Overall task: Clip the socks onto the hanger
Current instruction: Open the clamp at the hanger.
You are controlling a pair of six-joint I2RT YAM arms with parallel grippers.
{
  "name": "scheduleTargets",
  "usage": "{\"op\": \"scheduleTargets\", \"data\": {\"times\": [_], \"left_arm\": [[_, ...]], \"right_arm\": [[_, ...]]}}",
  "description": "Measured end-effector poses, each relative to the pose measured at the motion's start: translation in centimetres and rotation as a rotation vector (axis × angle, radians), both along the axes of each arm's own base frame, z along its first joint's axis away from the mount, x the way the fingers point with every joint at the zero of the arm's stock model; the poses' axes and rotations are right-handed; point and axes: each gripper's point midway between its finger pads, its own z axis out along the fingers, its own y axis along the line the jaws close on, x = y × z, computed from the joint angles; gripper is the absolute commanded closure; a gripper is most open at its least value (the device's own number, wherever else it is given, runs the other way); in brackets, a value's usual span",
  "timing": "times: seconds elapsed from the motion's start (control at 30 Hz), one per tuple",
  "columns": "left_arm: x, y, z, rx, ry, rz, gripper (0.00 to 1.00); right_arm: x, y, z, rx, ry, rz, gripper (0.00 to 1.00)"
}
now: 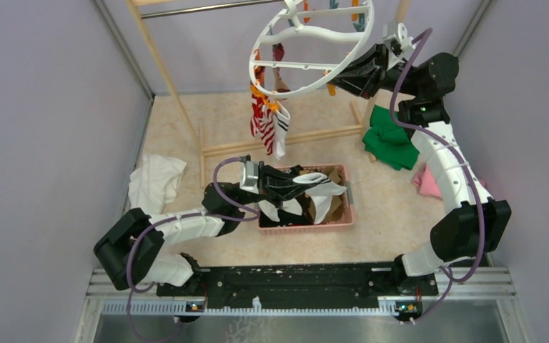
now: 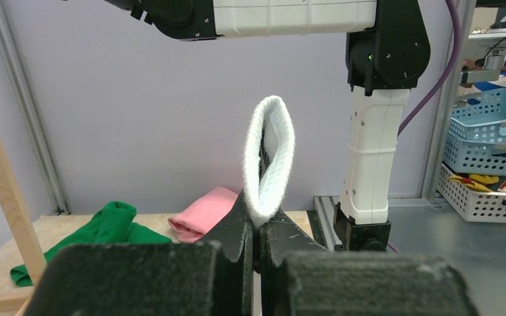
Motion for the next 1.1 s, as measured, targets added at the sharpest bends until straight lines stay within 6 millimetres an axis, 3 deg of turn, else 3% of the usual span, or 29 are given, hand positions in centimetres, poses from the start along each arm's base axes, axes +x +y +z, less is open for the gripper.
{"op": "scheduleTargets", "data": {"times": [0.27,0.6,0.9,1.1], "left_arm": [[1.4,-0.3,1.0,-0.012,-0.015,0.068,1.00],[7.2,-2.3,5.4,-0.018,-0.011,0.250,1.00],[13.8,-3.7,1.7,0.127,0.123,0.345,1.00],[15.4,-3.7,1.3,0.153,0.162,0.366,1.00]], "right_arm": [[0.0,0.0,0.0,0.000,0.010,0.001,0.93],[0.0,0.0,-0.2,-0.001,0.022,0.003,0.93],[-0.1,0.0,-0.2,-0.002,0.029,0.005,0.93],[-0.1,0.1,-0.2,-0.003,0.030,0.007,0.93]]}}
